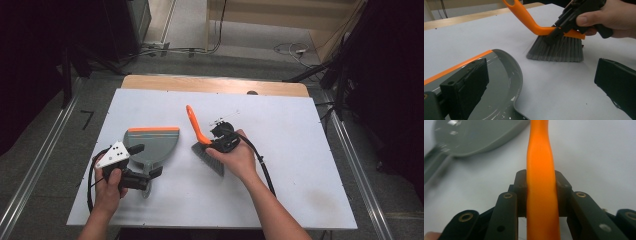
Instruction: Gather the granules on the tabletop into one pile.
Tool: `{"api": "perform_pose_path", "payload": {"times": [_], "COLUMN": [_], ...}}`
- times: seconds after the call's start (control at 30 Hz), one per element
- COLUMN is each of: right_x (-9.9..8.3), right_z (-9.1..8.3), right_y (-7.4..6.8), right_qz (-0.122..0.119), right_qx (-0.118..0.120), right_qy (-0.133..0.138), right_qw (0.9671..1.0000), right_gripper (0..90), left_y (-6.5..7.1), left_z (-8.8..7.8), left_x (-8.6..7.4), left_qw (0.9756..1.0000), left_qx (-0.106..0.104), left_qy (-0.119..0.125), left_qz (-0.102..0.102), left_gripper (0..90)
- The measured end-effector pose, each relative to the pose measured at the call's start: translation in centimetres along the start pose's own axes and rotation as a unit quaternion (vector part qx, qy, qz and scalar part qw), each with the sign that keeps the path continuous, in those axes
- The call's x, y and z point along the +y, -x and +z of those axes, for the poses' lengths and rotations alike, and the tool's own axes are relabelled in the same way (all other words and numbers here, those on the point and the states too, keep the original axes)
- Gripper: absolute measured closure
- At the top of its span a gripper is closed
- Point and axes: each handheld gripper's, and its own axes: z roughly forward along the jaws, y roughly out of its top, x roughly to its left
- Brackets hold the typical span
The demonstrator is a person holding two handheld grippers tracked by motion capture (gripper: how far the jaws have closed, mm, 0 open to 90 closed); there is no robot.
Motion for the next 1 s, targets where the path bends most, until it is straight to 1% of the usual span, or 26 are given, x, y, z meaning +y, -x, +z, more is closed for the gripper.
{"api": "perform_pose_path", "payload": {"times": [0.03,0.07,0.1,0.13,0.23,0.3,0.33,0.43,0.5,0.53,0.57,0.6,0.63,0.67,0.7,0.73,0.77,0.8,0.83,0.87,0.9,0.97,1.0], "right_x": [0.0,-0.1,-0.3,-0.5,-1.2,-1.6,-1.8,-2.2,-2.3,-2.4,-2.4,-2.5,-2.6,-2.8,-3.0,-3.3,-3.6,-3.9,-4.3,-4.6,-4.8,-5.1,-5.2], "right_z": [-0.1,-0.3,-0.6,-0.9,-1.9,-2.6,-3.0,-4.2,-5.2,-5.7,-6.2,-6.6,-7.0,-7.4,-7.6,-7.8,-7.9,-7.7,-7.5,-7.2,-6.8,-5.9,-5.6], "right_y": [0.5,1.0,1.4,1.8,2.9,3.6,3.8,4.2,4.3,4.3,4.3,4.2,4.1,4.1,4.1,4.2,4.3,4.4,4.5,4.7,4.8,5.1,5.4], "right_qz": [0.018,0.031,0.038,0.048,0.066,0.072,0.071,0.056,0.033,0.015,-0.009,-0.035,-0.063,-0.089,-0.112,-0.132,-0.153,-0.184,-0.204,-0.222,-0.235,-0.254,-0.264], "right_qx": [0.0,-0.008,-0.019,-0.023,-0.044,-0.057,-0.059,-0.044,-0.026,-0.02,-0.008,-0.001,0.003,0.015,0.031,0.048,0.068,0.09,0.108,0.119,0.122,0.117,0.117], "right_qy": [0.0,0.005,0.007,0.008,0.013,0.014,0.017,0.031,0.038,0.037,0.031,0.025,0.016,0.006,-0.003,-0.012,-0.02,-0.022,-0.031,-0.04,-0.047,-0.063,-0.055], "right_qw": [0.9998,0.9995,0.9991,0.9986,0.9968,0.9957,0.9956,0.997,0.9984,0.999,0.9994,0.9991,0.9979,0.9959,0.9932,0.99,0.9858,0.9786,0.9725,0.967,0.9631,0.958,0.9558], "right_gripper": [68.3,68.3,68.2,68.2,68.2,68.3,68.3,68.2,68.2,68.2,68.2,68.2,68.2,68.2,68.2,68.2,68.2,68.2,68.2,68.2,68.2,68.2,68.2], "left_y": [0.0,0.0,-0.1,-0.1,-0.1,-0.1,-0.1,0.0,0.1,0.1,0.1,0.1,0.1,0.1,0.0,0.0,0.0,0.0,0.0,0.0,0.0,0.0,0.0], "left_z": [0.0,-0.1,-0.1,-0.1,-0.1,-0.1,-0.1,0.0,0.0,0.0,0.1,0.1,0.1,0.1,0.1,0.1,0.2,0.2,0.2,0.2,0.1,0.1,0.1], "left_x": [0.0,0.0,0.0,0.0,0.0,0.0,0.0,0.1,0.1,0.1,0.1,0.0,0.0,0.0,0.0,0.0,0.0,0.0,0.0,0.0,0.0,0.0,0.0], "left_qw": [1.0,1.0,1.0,1.0,1.0,1.0,1.0,1.0,1.0,1.0,1.0,1.0,1.0,1.0,1.0,1.0,1.0,1.0,1.0,1.0,1.0,1.0,1.0], "left_qx": [0.0,0.0,0.0,0.001,-0.001,-0.001,-0.001,-0.001,-0.001,-0.001,-0.001,-0.001,-0.001,-0.001,-0.001,-0.001,-0.001,-0.001,-0.001,-0.001,-0.001,-0.001,-0.001], "left_qy": [0.0,0.0,0.0,0.001,0.004,0.002,0.002,0.004,0.003,0.003,0.002,0.002,0.002,0.001,0.001,0.0,0.0,0.0,0.0,0.0,0.0,0.0,0.001], "left_qz": [0.001,0.001,0.0,-0.001,-0.002,-0.002,-0.002,-0.002,-0.003,-0.003,-0.002,-0.003,-0.003,-0.004,-0.002,-0.002,-0.002,-0.002,-0.002,-0.002,-0.002,-0.003,-0.003], "left_gripper": [0.0,0.0,0.0,0.0,0.0,0.0,0.0,0.0,0.0,0.0,0.0,0.0,0.0,0.0,0.0,0.0,0.0,0.0,0.0,0.0,0.0,0.0,0.0]}}
